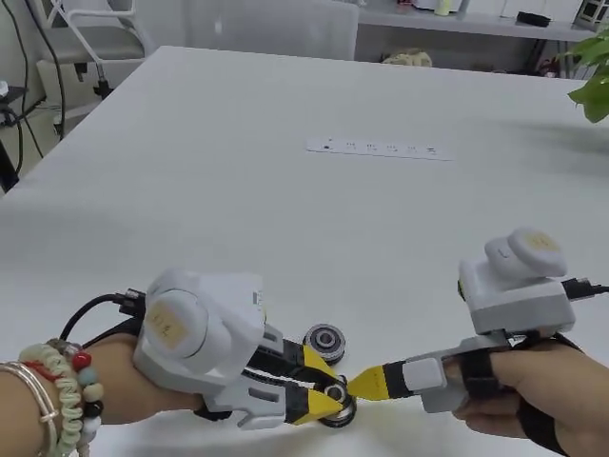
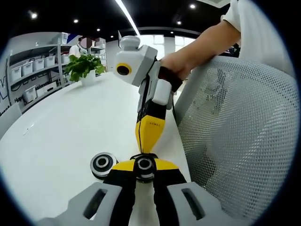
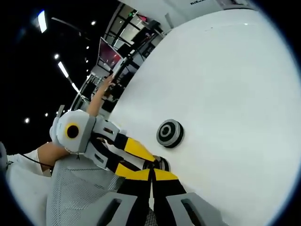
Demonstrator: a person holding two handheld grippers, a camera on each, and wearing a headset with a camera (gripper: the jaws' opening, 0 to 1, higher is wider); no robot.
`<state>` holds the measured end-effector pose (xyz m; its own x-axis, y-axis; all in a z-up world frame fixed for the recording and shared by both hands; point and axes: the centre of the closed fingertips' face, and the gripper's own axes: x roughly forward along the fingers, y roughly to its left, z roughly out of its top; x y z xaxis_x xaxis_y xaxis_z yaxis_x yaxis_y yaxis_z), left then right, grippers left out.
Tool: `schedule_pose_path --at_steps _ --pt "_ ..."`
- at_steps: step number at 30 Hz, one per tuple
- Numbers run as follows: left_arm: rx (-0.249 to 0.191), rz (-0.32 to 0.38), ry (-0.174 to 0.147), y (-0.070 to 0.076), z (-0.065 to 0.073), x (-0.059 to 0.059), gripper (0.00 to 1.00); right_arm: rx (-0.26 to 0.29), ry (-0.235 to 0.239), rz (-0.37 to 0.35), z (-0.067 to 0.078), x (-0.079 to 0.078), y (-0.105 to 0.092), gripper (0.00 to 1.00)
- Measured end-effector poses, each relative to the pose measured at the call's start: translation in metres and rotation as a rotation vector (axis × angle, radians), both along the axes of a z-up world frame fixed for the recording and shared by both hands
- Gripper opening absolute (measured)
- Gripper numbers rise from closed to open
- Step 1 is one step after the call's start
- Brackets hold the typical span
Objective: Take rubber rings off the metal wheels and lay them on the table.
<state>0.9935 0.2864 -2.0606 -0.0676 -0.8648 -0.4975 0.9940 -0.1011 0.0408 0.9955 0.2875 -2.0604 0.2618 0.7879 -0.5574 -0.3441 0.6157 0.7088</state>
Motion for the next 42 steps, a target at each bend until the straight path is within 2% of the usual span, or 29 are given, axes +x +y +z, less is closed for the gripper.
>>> schedule_pose_path --at_steps 2,4,5,8,9,14,18,23,26,31,33,36,42 --pt "0.000 0.000 0.000 0.000 0.000 0.000 0.08 -0.002 -0.007 0.008 0.000 0.000 0.000 0.00" --pt "0.000 0.001 0.001 0.000 0.000 0.000 0.08 0.056 0.001 0.010 0.008 -0.001 0.007 0.00" --pt "-0.001 0.004 0.002 0.000 0.000 0.000 0.08 0.110 -0.004 -0.011 0.017 0.002 0.011 0.00" --pt "-0.004 0.013 0.011 0.000 0.000 0.000 0.08 0.026 -0.040 0.003 0.010 0.005 0.005 0.00" --pt "-0.005 0.018 0.017 0.000 0.000 0.000 0.08 0.035 -0.027 -0.004 0.010 0.003 0.006 0.00" --pt "-0.006 0.020 0.016 0.000 0.000 0.000 0.08 -0.009 0.002 -0.031 0.002 0.002 0.001 0.00" --pt "-0.002 0.018 0.012 0.000 0.000 0.000 0.08 -0.026 0.000 -0.024 0.001 0.001 0.001 0.00" --pt "0.017 0.033 0.047 -0.001 0.001 0.000 0.09 -0.053 -0.005 -0.005 -0.002 0.000 0.000 0.00" --pt "0.025 0.024 0.055 0.000 0.001 -0.003 0.12 -0.054 -0.004 -0.001 -0.003 0.001 -0.002 0.00" --pt "0.055 -0.005 0.028 0.003 0.001 -0.005 0.14 -0.056 -0.005 -0.004 -0.003 0.002 -0.002 0.00" --pt "0.061 -0.015 0.027 0.005 0.001 -0.007 0.21 -0.072 -0.010 -0.004 -0.005 0.003 -0.004 0.00" --pt "0.038 -0.011 0.038 0.006 0.008 -0.006 0.33 -0.062 -0.006 -0.009 -0.004 0.004 -0.005 0.00" --pt "-0.008 0.013 0.043 0.004 0.027 -0.001 0.44 -0.061 -0.012 -0.011 -0.003 0.006 -0.005 0.00"
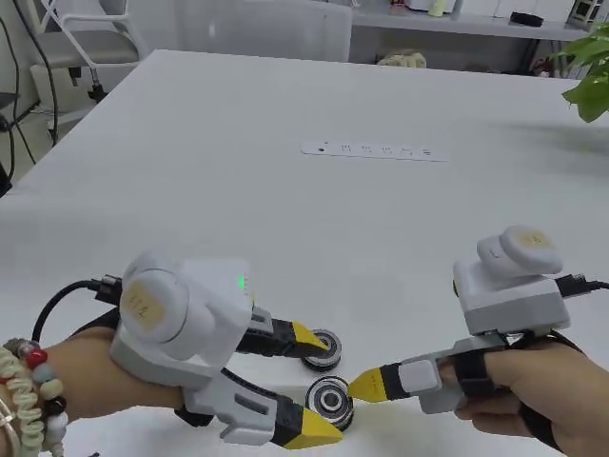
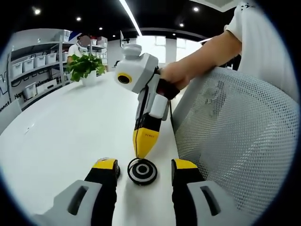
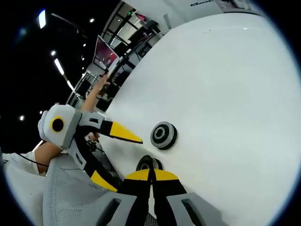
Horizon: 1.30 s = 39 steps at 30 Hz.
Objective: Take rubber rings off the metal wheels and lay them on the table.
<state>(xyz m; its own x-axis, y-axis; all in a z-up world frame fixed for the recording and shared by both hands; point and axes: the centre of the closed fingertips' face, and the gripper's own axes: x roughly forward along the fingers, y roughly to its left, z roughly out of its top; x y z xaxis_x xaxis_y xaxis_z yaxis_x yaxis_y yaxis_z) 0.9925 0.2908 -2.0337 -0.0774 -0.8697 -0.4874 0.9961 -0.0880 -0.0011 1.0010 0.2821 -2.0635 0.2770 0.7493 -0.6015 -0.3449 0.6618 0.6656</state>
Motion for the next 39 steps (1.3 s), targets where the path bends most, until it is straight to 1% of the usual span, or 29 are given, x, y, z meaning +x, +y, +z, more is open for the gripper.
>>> schedule_pose_path --at_steps 1,2,3,4,5,6,8,10,11,13,15,17,18,23,26,28,29,31,33,35,37,39 --pt "0.003 -0.004 0.004 -0.001 0.002 -0.001 0.47 -0.004 -0.001 -0.001 0.000 -0.001 0.000 0.00" --pt "0.021 -0.020 -0.011 -0.002 0.003 -0.004 0.52 -0.009 0.000 -0.001 -0.001 -0.001 0.000 0.00" --pt "0.023 -0.040 -0.041 -0.003 0.006 -0.005 0.57 -0.015 0.001 0.002 -0.002 -0.002 0.000 0.00" --pt "0.024 -0.063 -0.063 -0.004 0.008 -0.007 0.61 -0.016 0.001 0.004 -0.002 -0.002 0.000 0.00" --pt "0.030 -0.076 -0.057 -0.005 0.011 -0.012 0.63 -0.016 0.002 0.005 -0.002 -0.003 0.000 0.00" --pt "0.032 -0.080 -0.053 -0.005 0.013 -0.013 0.66 -0.016 0.002 0.005 -0.002 -0.003 0.001 0.00" --pt "0.041 -0.093 -0.049 -0.006 0.016 -0.016 0.67 -0.016 0.001 0.006 -0.002 -0.003 0.000 0.00" --pt "0.048 -0.109 -0.072 -0.005 0.022 -0.017 0.68 -0.015 0.000 0.007 -0.002 -0.002 0.000 0.00" --pt "0.048 -0.109 -0.075 -0.005 0.023 -0.017 0.69 -0.015 0.000 0.007 -0.002 -0.002 0.000 0.00" --pt "0.047 -0.111 -0.087 -0.002 0.033 -0.016 0.71 -0.015 -0.002 0.007 -0.001 -0.002 0.000 0.00" --pt "0.041 -0.107 -0.095 0.000 0.039 -0.015 0.74 -0.015 -0.003 0.008 -0.001 -0.001 -0.001 0.00" --pt "0.034 -0.100 -0.109 0.004 0.047 -0.014 0.77 -0.015 -0.005 0.010 0.000 -0.002 0.000 0.00" --pt "0.026 -0.089 -0.113 0.007 0.052 -0.012 0.77 -0.015 -0.006 0.010 0.000 -0.002 0.000 0.00" --pt "0.011 -0.040 -0.134 0.022 0.066 -0.008 0.80 -0.020 -0.014 0.013 0.002 -0.003 0.001 0.00" --pt "0.017 -0.004 -0.133 0.034 0.071 -0.009 0.82 -0.019 -0.015 0.014 0.003 -0.004 0.002 0.00" --pt "0.027 0.026 -0.134 0.043 0.071 -0.008 0.84 -0.020 -0.016 0.016 0.003 -0.005 0.002 0.00" --pt "0.028 0.035 -0.137 0.045 0.071 -0.007 0.86 -0.021 -0.016 0.017 0.003 -0.005 0.002 0.00" --pt "0.024 0.070 -0.141 0.052 0.073 -0.005 0.87 -0.019 -0.019 0.016 0.005 -0.004 0.002 0.00" --pt "0.017 0.108 -0.136 0.060 0.073 -0.005 0.88 -0.015 -0.019 0.013 0.006 -0.004 0.002 0.00" --pt "0.013 0.141 -0.130 0.067 0.072 -0.004 0.88 -0.022 -0.016 0.013 0.005 -0.004 0.001 0.00" --pt "0.020 0.174 -0.121 0.074 0.069 -0.004 0.88 -0.031 -0.018 0.018 0.004 -0.005 0.000 0.00" --pt "0.024 0.199 -0.118 0.080 0.066 -0.005 0.88 -0.033 -0.017 0.021 0.004 -0.005 0.000 0.00"
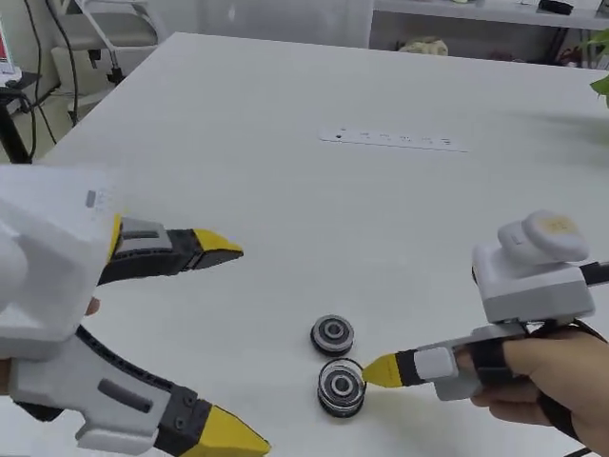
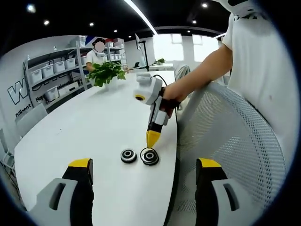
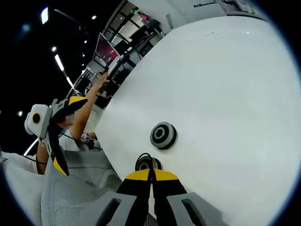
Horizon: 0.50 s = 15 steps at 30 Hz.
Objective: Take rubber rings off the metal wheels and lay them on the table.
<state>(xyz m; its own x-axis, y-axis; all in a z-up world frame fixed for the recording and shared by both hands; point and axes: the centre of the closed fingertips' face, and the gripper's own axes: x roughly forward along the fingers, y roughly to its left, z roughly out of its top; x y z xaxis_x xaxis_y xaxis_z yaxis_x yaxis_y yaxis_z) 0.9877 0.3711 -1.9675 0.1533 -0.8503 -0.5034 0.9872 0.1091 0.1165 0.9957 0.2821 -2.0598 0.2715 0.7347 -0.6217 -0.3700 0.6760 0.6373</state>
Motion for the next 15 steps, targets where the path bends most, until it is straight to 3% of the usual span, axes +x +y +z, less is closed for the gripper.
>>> schedule_pose_path --at_steps 10,15 --pt "-0.043 0.132 0.034 0.018 -0.009 -0.004 0.89 0.011 -0.009 -0.014 0.005 0.003 -0.002 0.00" --pt "-0.044 0.160 0.048 0.019 -0.016 -0.008 0.90 0.027 -0.046 -0.027 0.016 0.009 -0.004 0.00"
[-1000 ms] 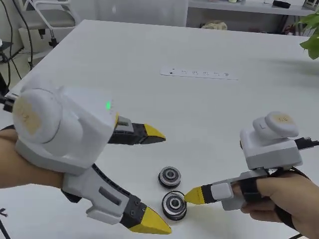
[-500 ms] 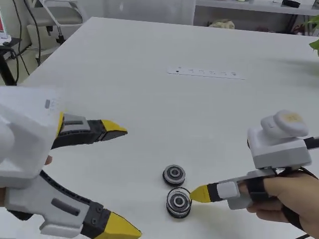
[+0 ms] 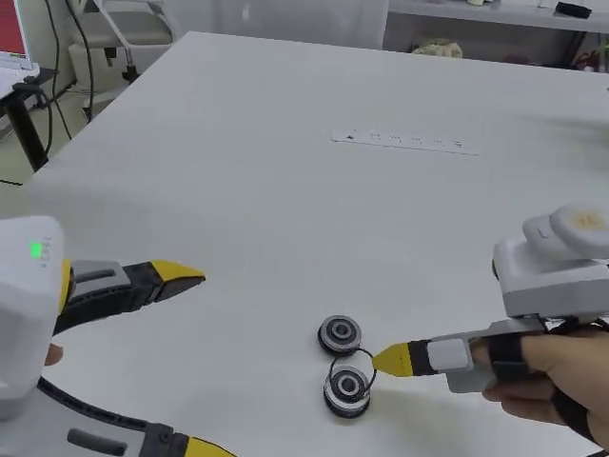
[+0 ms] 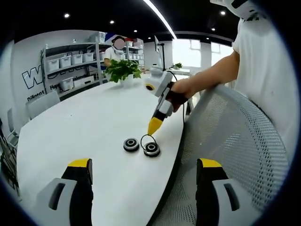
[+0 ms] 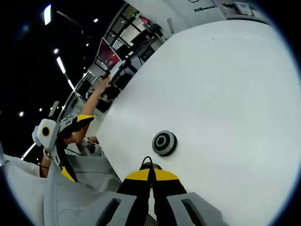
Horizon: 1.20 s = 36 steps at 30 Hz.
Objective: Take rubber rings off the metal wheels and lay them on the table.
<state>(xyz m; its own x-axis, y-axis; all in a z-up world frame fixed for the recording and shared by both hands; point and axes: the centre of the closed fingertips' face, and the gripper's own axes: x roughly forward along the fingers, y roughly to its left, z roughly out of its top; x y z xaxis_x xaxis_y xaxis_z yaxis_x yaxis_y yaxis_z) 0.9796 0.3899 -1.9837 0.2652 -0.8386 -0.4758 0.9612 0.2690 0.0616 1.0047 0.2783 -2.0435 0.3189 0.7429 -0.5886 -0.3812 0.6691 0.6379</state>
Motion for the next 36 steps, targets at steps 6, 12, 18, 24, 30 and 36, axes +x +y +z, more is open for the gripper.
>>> schedule_pose_path --at_steps 6,12,18,24,30,36 --pt "0.040 0.042 0.026 0.006 -0.013 0.003 0.90 0.020 -0.041 -0.023 0.010 0.007 -0.003 0.00" --pt "0.040 0.062 0.045 0.006 -0.017 0.005 0.92 0.075 -0.093 -0.025 0.025 0.012 0.004 0.00" --pt "0.018 0.078 0.053 0.004 -0.015 0.008 0.92 0.112 -0.130 0.020 0.029 0.008 0.021 0.00" --pt "0.025 0.046 0.066 0.001 -0.018 0.003 0.92 0.117 -0.137 0.089 0.024 -0.003 0.040 0.00" --pt "0.031 0.041 0.065 0.001 -0.019 0.002 0.92 0.125 -0.091 0.129 0.014 -0.008 0.054 0.00" --pt "0.026 0.036 0.061 0.000 -0.018 0.001 0.91 0.079 -0.095 0.173 0.006 -0.005 0.062 0.00"
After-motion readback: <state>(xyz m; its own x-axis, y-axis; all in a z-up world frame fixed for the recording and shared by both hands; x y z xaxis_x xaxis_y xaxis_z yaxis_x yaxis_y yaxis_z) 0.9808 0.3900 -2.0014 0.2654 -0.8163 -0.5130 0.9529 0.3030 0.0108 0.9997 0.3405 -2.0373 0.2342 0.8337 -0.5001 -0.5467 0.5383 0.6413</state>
